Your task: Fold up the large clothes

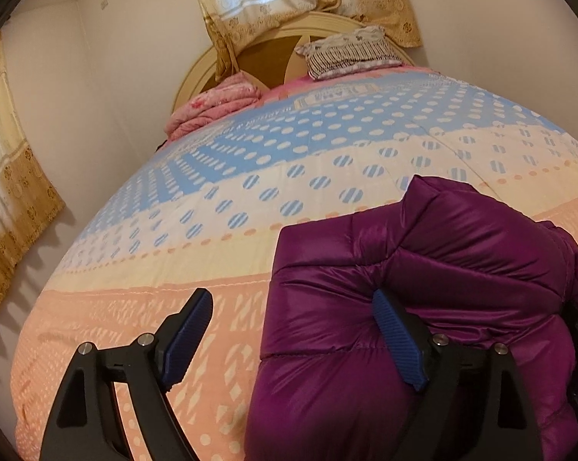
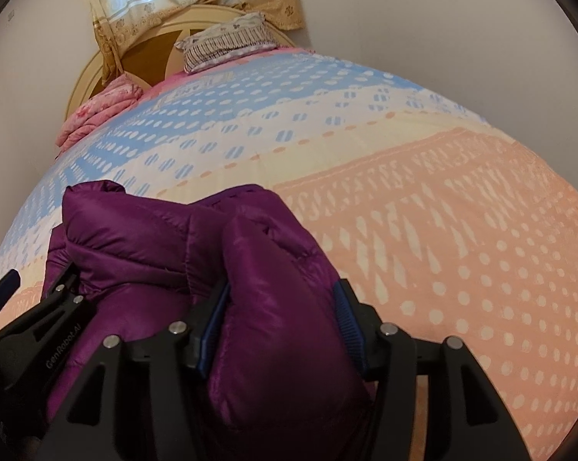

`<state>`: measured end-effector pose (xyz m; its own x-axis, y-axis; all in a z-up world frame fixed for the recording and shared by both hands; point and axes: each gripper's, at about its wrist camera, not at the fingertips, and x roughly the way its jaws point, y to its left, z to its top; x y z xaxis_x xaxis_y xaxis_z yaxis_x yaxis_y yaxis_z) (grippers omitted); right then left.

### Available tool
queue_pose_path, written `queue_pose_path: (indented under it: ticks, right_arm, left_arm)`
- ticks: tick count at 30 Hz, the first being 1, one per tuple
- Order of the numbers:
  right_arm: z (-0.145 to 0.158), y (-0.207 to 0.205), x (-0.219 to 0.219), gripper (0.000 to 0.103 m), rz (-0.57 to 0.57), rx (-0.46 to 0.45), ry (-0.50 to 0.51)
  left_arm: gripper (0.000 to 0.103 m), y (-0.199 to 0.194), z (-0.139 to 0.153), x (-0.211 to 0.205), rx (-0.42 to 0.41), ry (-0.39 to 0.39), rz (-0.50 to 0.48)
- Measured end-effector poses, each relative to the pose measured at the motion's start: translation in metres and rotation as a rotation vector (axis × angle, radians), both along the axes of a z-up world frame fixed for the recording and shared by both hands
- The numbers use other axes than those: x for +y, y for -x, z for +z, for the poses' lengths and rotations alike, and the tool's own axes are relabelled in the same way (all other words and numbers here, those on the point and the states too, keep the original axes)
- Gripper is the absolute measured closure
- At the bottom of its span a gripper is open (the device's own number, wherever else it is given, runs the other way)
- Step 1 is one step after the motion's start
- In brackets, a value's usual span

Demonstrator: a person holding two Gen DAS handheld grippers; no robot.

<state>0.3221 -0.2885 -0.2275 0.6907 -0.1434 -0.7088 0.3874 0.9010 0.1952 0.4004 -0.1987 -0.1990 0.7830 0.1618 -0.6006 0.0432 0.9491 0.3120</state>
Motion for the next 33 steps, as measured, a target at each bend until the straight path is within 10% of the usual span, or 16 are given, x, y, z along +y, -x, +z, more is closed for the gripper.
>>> queue_pose_path:
  ticks: [33]
  right_arm:
    - [-0.013, -0.019, 0.003, 0.041, -0.001, 0.094, 0.061]
  left_arm:
    - [0.016, -0.007, -0.013, -0.001, 0.03, -0.04, 0.01]
